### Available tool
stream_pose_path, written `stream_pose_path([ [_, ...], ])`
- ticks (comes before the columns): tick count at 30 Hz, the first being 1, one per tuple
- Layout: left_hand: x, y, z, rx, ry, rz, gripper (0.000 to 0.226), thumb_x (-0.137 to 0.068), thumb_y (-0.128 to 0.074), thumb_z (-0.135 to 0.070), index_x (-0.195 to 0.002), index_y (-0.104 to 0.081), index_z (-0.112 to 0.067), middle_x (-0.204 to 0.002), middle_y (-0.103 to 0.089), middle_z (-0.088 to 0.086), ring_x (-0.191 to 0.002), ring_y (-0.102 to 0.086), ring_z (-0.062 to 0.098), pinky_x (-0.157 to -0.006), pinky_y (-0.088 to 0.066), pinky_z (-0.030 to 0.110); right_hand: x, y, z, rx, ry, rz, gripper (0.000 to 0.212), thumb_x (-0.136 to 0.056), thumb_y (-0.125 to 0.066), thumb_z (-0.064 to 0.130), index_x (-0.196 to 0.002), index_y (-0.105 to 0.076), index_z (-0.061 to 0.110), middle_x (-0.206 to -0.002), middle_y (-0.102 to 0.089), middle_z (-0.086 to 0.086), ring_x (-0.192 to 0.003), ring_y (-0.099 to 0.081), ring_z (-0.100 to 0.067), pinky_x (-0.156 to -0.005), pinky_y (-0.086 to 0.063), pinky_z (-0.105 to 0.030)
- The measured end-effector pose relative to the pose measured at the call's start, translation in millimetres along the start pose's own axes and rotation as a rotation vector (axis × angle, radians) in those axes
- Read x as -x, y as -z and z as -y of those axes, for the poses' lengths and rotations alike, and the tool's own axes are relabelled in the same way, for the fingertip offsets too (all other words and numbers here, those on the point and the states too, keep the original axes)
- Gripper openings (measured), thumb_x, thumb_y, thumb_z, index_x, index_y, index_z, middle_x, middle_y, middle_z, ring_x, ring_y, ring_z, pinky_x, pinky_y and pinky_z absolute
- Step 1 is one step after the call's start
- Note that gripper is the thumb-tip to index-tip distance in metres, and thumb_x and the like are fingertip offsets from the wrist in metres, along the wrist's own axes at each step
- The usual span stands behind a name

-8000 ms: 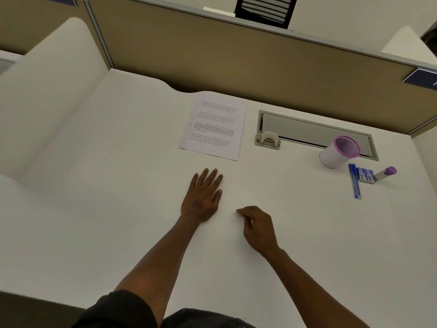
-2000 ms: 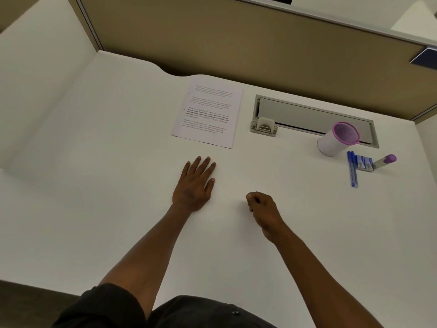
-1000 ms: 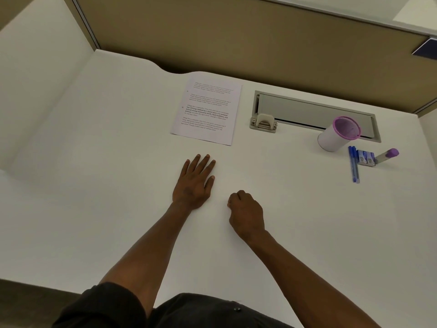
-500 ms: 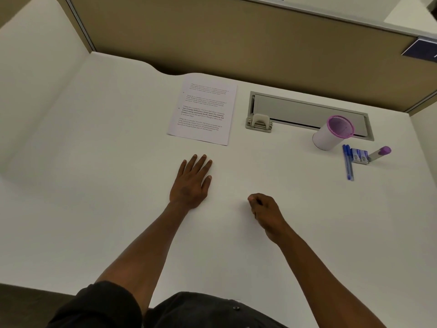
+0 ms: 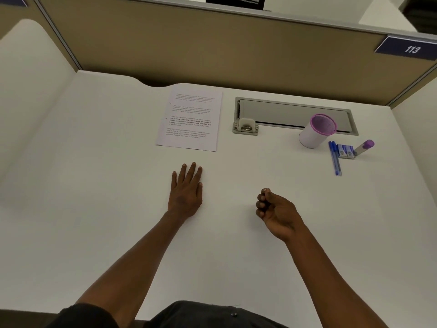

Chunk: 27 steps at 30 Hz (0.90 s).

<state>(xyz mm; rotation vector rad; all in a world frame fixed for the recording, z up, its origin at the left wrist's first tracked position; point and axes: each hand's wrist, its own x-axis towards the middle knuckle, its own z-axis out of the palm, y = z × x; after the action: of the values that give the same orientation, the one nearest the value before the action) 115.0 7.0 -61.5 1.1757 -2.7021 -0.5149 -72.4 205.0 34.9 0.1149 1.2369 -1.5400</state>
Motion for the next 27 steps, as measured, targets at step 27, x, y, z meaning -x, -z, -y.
stream_pose_path([
  [27,25,-30,-49,-0.192,0.132,0.021,0.096,-0.082,-0.028,-0.086,-0.159,-0.009,-0.032,-0.168,0.005,0.002,-0.154,0.008,0.032,-0.121,-0.001,0.060,-111,61,280,1.532,0.560,-0.602,0.024,-0.091,-0.062,0.016,-0.108,-0.072,0.002,-0.106,-0.071,-0.016,-0.101,-0.066,-0.031,-0.091,-0.054,-0.039],
])
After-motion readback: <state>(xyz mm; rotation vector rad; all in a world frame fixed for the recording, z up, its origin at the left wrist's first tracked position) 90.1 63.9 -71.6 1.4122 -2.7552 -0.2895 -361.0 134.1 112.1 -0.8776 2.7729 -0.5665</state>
